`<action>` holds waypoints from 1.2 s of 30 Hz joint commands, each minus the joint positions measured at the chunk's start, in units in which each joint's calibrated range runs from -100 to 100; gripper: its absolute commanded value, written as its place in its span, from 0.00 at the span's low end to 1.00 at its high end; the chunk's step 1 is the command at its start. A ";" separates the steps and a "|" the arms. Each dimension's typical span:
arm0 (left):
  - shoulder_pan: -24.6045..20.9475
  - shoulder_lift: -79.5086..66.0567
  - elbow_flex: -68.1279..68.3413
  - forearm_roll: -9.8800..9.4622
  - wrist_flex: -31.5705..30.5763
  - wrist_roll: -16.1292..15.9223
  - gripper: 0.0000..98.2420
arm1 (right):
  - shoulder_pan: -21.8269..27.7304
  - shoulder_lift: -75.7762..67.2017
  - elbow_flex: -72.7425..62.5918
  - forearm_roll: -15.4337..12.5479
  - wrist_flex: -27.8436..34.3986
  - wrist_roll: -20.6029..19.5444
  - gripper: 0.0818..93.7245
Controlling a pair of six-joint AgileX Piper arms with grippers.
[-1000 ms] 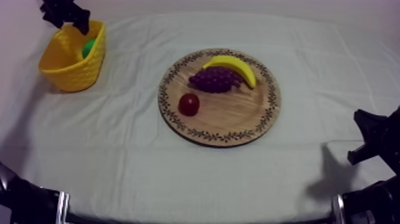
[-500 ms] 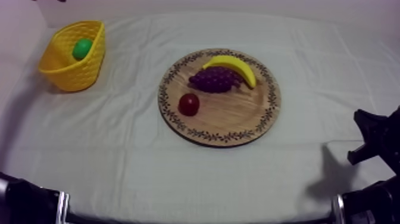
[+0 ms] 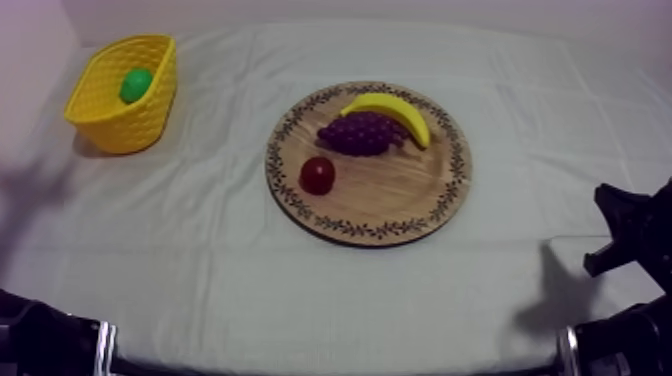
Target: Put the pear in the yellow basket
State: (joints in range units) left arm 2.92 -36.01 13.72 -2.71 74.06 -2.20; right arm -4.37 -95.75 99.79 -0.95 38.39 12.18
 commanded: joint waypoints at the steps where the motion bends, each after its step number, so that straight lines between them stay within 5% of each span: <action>1: -0.41 -7.21 2.29 0.36 -0.28 -0.22 0.54 | -0.06 -0.01 -0.01 0.00 0.00 0.02 0.00; 8: -1.05 -18.64 12.68 0.75 -5.71 -0.51 0.39 | -0.07 -0.01 -0.01 0.00 0.00 0.01 0.00; 17: -3.02 -36.51 38.96 2.82 -23.09 -1.00 0.05 | -0.07 -0.01 -0.01 0.00 0.00 0.00 0.00; 26: -3.79 -50.14 62.65 3.70 -34.98 -1.38 0.00 | -0.07 -0.01 -0.01 0.00 0.00 0.00 0.00; 36: -3.99 -60.57 77.20 3.63 -36.97 -1.14 0.00 | -0.07 -0.01 -0.01 0.00 0.00 0.00 0.00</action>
State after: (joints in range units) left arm -1.06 -94.81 87.54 0.96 37.13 -3.40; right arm -4.44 -95.75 99.79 -0.95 38.39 12.18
